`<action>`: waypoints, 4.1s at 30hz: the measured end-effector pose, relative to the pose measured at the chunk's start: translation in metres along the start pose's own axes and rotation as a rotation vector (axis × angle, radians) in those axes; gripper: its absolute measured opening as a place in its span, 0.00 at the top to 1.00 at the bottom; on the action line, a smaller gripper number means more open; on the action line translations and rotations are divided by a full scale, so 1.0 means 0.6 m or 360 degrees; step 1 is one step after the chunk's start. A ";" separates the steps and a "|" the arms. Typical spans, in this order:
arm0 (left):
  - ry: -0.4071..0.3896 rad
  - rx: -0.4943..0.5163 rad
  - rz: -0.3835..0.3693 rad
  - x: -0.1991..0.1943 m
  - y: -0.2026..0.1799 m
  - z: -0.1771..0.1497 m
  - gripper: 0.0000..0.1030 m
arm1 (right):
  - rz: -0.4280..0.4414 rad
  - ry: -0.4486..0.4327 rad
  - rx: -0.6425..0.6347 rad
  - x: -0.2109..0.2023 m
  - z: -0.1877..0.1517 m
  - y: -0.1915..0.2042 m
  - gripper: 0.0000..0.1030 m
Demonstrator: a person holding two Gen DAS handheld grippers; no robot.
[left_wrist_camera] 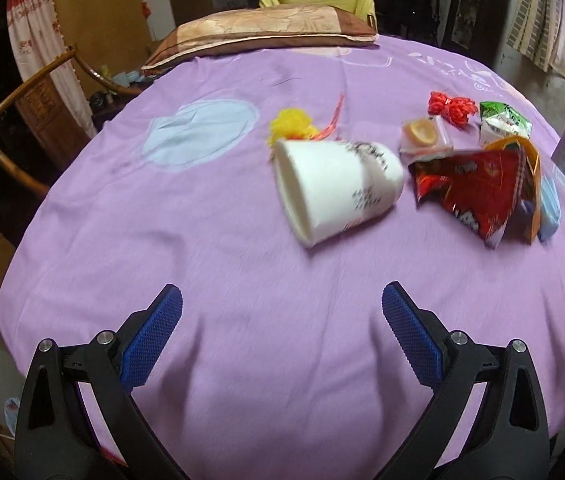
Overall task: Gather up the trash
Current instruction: 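Move the left gripper toward the white paper cup, then grasp the paper cup with the left gripper while the right grasps the orange box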
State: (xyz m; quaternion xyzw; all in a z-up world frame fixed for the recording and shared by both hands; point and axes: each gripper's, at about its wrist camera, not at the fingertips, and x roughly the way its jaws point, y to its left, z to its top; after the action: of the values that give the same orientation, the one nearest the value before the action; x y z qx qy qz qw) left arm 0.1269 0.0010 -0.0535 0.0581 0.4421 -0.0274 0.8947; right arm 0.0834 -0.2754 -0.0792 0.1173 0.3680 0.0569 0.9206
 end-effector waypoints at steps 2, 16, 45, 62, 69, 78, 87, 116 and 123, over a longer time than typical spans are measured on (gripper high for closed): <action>-0.0023 0.0028 -0.0007 0.010 -0.018 0.024 0.06 | 0.0008 -0.0002 0.0031 0.001 0.000 -0.004 0.05; -0.0055 0.0162 0.0202 0.092 -0.094 0.113 0.06 | -0.0030 0.0073 -0.0047 0.015 -0.001 0.015 0.05; -0.0010 -0.0115 0.0152 0.064 0.072 0.063 0.06 | -0.0038 0.0143 -0.0082 0.027 -0.003 0.023 0.05; 0.0199 -0.0184 0.0018 0.129 0.090 0.077 0.05 | -0.0074 0.0141 -0.0116 0.028 -0.004 0.031 0.05; 0.0199 -0.0185 0.0020 0.128 0.089 0.076 0.05 | -0.0051 0.0139 -0.0131 0.028 0.000 0.036 0.05; 0.0199 -0.0185 0.0020 0.127 0.089 0.076 0.05 | 0.0042 0.0145 -0.0250 0.059 0.029 0.078 0.05; 0.0199 -0.0185 0.0021 0.126 0.089 0.075 0.05 | -0.0050 0.0137 -0.0394 0.109 0.068 0.097 0.07; 0.0199 -0.0184 0.0020 0.126 0.089 0.076 0.05 | 0.0279 0.0167 0.0229 0.139 0.110 -0.020 0.74; 0.0204 -0.0182 0.0009 0.127 0.088 0.075 0.06 | 0.0234 0.0268 0.0233 0.149 0.088 -0.033 0.65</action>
State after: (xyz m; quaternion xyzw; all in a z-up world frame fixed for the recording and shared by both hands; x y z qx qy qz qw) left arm 0.2143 0.0478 -0.0828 0.0098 0.4992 0.0044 0.8664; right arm 0.1847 -0.2867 -0.1065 0.2055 0.4374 0.1068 0.8689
